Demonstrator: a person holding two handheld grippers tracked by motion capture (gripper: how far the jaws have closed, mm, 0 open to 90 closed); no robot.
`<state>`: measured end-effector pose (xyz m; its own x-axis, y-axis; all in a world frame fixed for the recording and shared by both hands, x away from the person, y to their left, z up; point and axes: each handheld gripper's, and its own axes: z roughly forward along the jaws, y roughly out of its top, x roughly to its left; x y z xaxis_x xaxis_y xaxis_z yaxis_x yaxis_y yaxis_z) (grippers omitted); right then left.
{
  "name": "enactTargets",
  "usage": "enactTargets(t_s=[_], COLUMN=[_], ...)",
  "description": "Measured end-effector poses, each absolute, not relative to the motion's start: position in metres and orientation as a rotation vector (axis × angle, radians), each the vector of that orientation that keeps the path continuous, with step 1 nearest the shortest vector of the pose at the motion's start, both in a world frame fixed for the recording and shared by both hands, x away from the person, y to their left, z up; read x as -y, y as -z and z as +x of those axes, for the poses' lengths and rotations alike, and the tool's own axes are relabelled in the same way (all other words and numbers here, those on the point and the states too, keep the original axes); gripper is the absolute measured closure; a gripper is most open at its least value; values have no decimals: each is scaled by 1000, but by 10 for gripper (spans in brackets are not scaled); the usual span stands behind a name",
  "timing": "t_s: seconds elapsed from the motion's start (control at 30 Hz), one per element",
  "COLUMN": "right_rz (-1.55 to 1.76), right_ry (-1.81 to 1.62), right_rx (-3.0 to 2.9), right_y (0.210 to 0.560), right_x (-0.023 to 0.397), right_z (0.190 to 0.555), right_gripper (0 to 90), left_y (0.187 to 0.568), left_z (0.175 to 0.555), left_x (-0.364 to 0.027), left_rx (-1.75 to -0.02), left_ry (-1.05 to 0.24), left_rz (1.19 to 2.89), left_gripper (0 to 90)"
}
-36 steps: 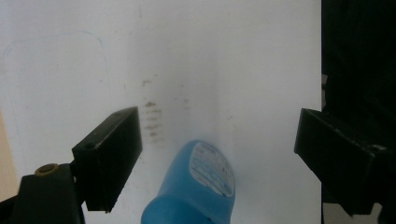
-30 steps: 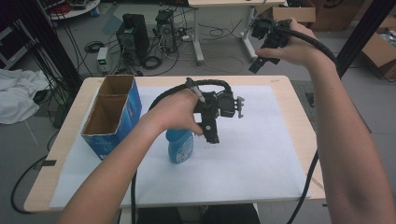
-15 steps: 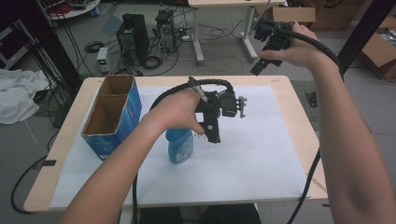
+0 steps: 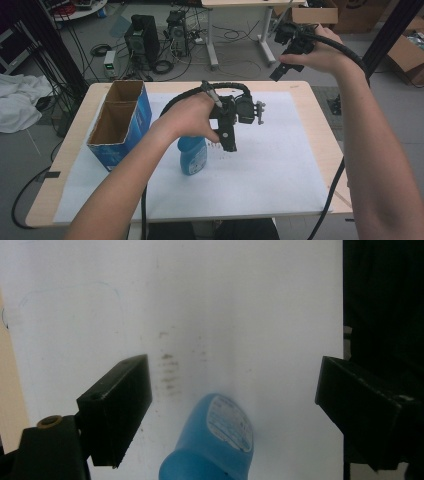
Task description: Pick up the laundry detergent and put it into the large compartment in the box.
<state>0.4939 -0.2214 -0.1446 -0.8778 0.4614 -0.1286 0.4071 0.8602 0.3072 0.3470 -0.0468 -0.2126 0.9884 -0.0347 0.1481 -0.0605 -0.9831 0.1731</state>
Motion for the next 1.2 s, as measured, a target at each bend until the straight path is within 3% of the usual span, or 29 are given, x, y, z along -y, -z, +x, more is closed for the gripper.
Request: enactTargets(t_s=[0.63, 0.83, 0.9, 1.2], right_rz=[666, 667, 669, 664], right_ry=[-384, -388, -378, -364], right_rx=[-2831, -2830, -2827, -2830], right_y=[149, 150, 151, 155], right_x=[220, 220, 220, 216], right_z=[494, 493, 493, 495], right_gripper=[215, 216, 217, 217], left_y=[199, 194, 190, 192], left_z=[348, 351, 355, 361], left_x=[29, 14, 5, -16], left_rx=[-33, -186, -306, -542], left_ry=[-276, -333, -356, -360], left_rz=[2920, 2920, 2895, 2873], left_gripper=[160, 162, 166, 162])
